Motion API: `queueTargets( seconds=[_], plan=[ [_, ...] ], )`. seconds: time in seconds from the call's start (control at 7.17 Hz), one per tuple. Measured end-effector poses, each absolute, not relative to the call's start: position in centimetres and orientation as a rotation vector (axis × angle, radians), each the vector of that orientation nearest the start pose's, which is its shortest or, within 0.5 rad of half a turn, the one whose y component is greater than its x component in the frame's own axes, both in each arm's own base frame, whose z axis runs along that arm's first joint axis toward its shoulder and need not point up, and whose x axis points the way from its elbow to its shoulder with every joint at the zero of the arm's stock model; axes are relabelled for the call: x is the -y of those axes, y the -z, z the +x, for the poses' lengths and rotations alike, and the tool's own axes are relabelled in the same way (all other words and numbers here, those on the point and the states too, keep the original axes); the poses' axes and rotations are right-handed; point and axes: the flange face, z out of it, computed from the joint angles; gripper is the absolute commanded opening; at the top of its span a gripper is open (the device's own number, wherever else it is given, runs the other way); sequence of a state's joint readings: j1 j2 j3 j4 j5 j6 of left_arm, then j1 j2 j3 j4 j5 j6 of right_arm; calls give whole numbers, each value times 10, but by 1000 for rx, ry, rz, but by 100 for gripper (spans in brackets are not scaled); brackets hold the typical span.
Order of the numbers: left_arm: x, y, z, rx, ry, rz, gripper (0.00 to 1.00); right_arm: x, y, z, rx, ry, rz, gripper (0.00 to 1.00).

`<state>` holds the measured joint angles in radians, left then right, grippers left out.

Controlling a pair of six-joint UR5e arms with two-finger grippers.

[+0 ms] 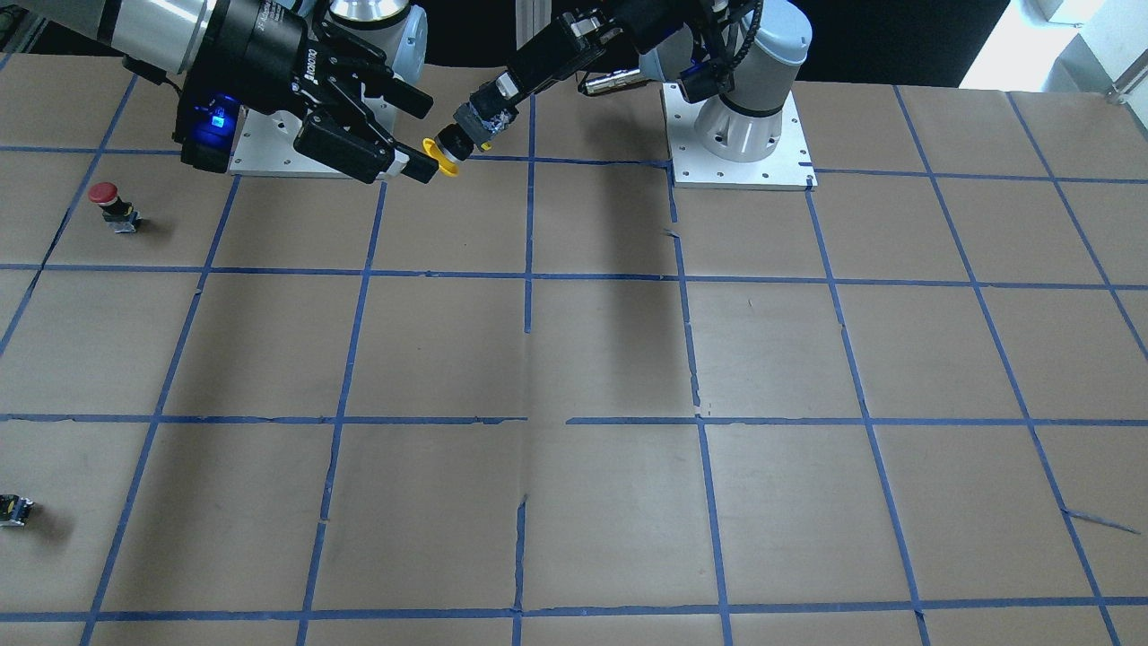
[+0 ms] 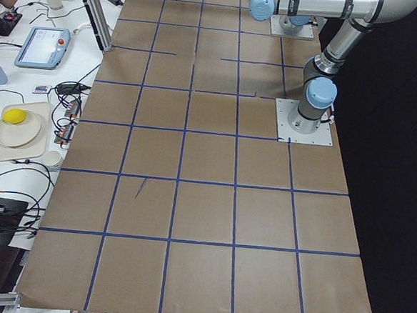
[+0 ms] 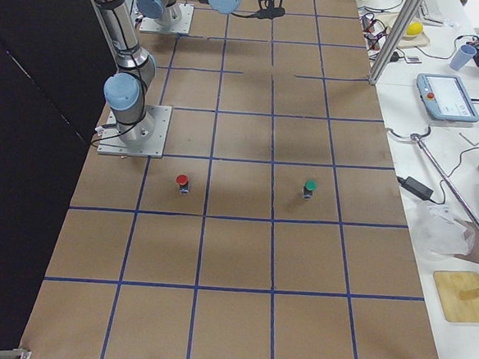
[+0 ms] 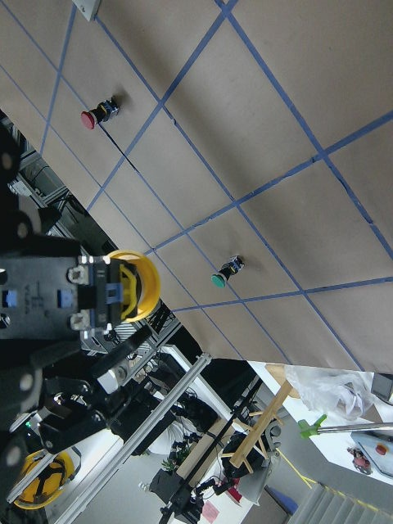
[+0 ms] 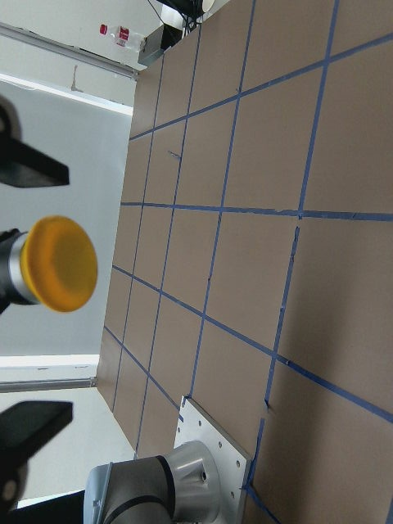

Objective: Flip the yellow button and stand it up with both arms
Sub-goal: 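Close the right gripper on the yellow cap held by the left gripper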

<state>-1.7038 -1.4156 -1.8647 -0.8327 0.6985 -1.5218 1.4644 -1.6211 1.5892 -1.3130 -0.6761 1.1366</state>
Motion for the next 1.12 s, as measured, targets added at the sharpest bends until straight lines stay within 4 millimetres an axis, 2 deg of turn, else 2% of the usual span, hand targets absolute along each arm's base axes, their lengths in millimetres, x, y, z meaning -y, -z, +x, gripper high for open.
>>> queueTargets(
  seconds=[0.28, 0.56, 0.7, 0.84, 0.98, 1.12],
  plan=[
    [407, -535, -269, 1795, 321, 1163, 2, 475, -518, 162, -1814, -792, 1459, 92],
    [407, -537, -269, 1785, 331, 1176, 2, 475, -520, 166, -1794, -805, 1444, 80],
    [408, -537, -269, 1784, 331, 1177, 2, 476, -520, 167, -1781, -814, 1439, 64],
    [408, -539, -269, 1783, 329, 1175, 2, 477, -519, 167, -1775, -819, 1439, 58],
    [408, -543, -270, 1781, 324, 1170, 2, 477, -518, 166, -1773, -821, 1441, 42],
    [408, -548, -270, 1776, 321, 1170, 2, 477, -517, 165, -1769, -823, 1444, 21]
  ],
)
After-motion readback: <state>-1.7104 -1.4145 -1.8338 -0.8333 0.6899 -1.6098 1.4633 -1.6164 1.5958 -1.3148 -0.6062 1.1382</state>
